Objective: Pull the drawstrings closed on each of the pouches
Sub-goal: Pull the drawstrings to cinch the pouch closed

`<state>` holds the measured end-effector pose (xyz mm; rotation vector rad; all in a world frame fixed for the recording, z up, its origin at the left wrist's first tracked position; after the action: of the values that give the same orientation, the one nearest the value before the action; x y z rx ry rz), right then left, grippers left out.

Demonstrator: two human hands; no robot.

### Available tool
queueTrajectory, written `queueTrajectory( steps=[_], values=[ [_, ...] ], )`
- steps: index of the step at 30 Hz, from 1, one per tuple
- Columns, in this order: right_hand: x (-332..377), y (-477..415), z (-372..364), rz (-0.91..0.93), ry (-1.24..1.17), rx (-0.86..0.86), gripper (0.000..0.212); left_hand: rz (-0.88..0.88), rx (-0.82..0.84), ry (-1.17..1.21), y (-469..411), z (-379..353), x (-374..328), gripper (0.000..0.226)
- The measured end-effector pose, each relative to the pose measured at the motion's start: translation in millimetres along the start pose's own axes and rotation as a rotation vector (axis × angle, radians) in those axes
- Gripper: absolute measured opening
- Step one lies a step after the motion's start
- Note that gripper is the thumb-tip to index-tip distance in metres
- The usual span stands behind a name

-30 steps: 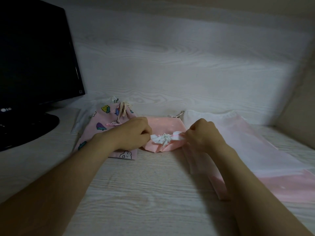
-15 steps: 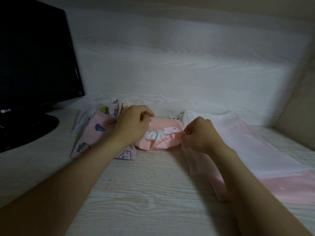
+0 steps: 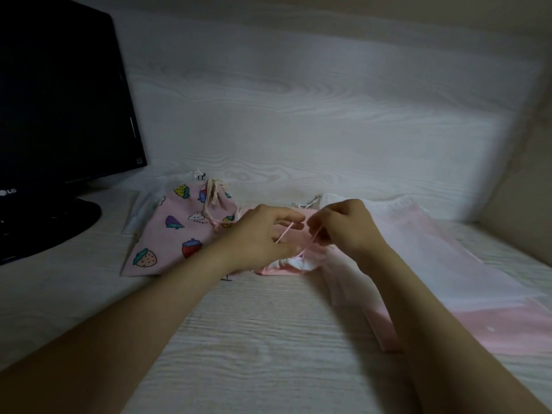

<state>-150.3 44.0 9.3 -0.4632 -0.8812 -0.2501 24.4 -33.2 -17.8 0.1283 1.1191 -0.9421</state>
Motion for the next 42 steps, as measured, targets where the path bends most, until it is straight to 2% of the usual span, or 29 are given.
queueTrajectory(
  steps=[3, 6, 12, 17, 20, 23, 27, 33, 38, 40, 42],
  values=[
    [0.8, -0.7, 0.0, 0.017, -0.169, -0.022, 0.032, 0.064, 0.030, 0.064, -1.3, 0.4, 2.7, 0.062],
    [1.9, -1.3, 0.0, 0.085, -0.163, -0.070, 0.037, 0.118, 0.035, 0.111, -1.2, 1.7, 2.0, 0.059],
    [1.3, -2.6, -1.7, 0.160, -0.132, -0.114, 0.034, 0.173, 0.056, 0.259, -3.5, 0.8, 4.0, 0.059],
    [9.7, 1.7, -2.9, 0.310, -0.092, -0.166, 0.040, 0.202, 0.048, 0.393, -5.8, -1.6, -3.9, 0.035],
    [14.8, 5.1, -8.5, 0.312, -0.179, -0.090, 0.041, 0.164, 0.091, 0.408, -2.3, -3.0, -8.0, 0.023],
    [17.0, 9.9, -18.4, 0.205, -0.347, 0.102, 0.045, 0.120, 0.103, 0.374, 0.2, -2.4, -7.4, 0.020],
    [14.2, 11.7, -21.5, 0.143, -0.349, 0.199, 0.051, 0.110, 0.115, 0.410, 0.2, -0.7, -9.1, 0.022],
    [18.0, 13.6, -17.1, 0.242, -0.059, 0.128, 0.051, 0.208, 0.043, 0.505, 0.2, 3.7, -9.2, 0.021],
    [18.9, 12.4, -8.7, 0.337, 0.268, -0.161, 0.025, 0.256, -0.026, 0.480, -1.2, 9.7, -6.8, 0.016],
    [17.3, 12.5, -8.0, 0.340, 0.398, -0.232, 0.030, 0.265, -0.019, 0.476, -1.5, 8.7, -6.6, 0.018],
    [15.8, 12.3, -9.6, 0.297, 0.511, -0.201, 0.039, 0.273, -0.003, 0.455, -0.6, 7.1, -6.7, 0.016]
  ],
)
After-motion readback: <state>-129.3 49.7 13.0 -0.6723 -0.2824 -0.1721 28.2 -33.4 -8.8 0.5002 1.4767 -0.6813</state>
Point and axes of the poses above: each hand's wrist, its own y-axis away from the middle knuckle, its own z-axis out of the back of the hand, x = y × z, the point moved 3 cm from there along -y, towards the middle knuckle, and after that the axes turned 6 degrees about y, right-handed, at the moved point
